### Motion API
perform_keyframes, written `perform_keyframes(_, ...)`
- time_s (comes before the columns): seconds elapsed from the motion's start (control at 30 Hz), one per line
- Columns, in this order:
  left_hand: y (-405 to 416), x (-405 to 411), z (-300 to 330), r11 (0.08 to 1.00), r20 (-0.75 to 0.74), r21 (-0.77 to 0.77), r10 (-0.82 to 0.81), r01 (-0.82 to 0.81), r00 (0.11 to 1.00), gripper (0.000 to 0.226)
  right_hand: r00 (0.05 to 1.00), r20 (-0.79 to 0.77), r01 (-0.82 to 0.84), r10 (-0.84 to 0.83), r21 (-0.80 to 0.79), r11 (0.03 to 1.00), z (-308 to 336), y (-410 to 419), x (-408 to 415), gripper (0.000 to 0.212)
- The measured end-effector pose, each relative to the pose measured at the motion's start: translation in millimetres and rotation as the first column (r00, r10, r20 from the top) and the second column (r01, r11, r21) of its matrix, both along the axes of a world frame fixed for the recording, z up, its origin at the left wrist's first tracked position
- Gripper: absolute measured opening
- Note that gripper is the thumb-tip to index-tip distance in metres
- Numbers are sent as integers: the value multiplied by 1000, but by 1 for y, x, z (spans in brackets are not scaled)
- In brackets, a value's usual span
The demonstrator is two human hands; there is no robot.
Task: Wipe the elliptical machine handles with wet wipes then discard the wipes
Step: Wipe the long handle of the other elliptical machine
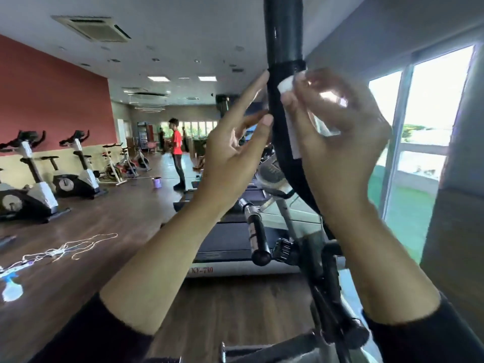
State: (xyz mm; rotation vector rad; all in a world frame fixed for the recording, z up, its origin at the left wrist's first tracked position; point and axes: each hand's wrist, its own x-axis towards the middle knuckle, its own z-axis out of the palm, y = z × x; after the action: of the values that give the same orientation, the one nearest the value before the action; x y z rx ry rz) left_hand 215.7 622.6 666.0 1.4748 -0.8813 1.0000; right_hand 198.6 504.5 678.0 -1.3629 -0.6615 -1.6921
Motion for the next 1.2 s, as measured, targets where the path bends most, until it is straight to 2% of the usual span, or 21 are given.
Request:
perform_keyframes(0.1,3,4,-1,989,-19,-14,-149,149,989,50,997,-13,81,-81,7,997,11,5,-7,15)
perform_keyframes(0.2,3,8,-4,980,4,3,-197,197,980,50,971,-14,237,-239,-67,969,-12,0,-12,15)
perform_keyframes(0.37,1,6,-18,976,17,4,-220,220,975,49,961,-41,269,-275,-120,956,-79,-11,-13,18)
perform_keyframes(0.63,-2,1,-38,973,-30,-20,-232,231,972,53,963,14,267,-269,-183,946,-66,-8,-15,21)
perform_keyframes(0.8,-11,0,-54,964,-76,-77,-261,256,962,55,934,2,349,-357,-224,910,-117,-46,-12,33)
perform_keyframes(0.9,-16,-2,-58,968,-55,-73,-243,238,969,56,942,-43,318,-334,-209,925,-132,-61,-12,29)
perform_keyframes(1.0,-20,-2,-60,971,-35,-102,-219,215,975,57,931,-4,353,-366,-256,900,-122,-55,-12,23)
perform_keyframes(1.2,-37,4,-92,968,-89,-169,-204,187,975,61,915,18,389,-402,-300,871,-131,-69,-8,18)
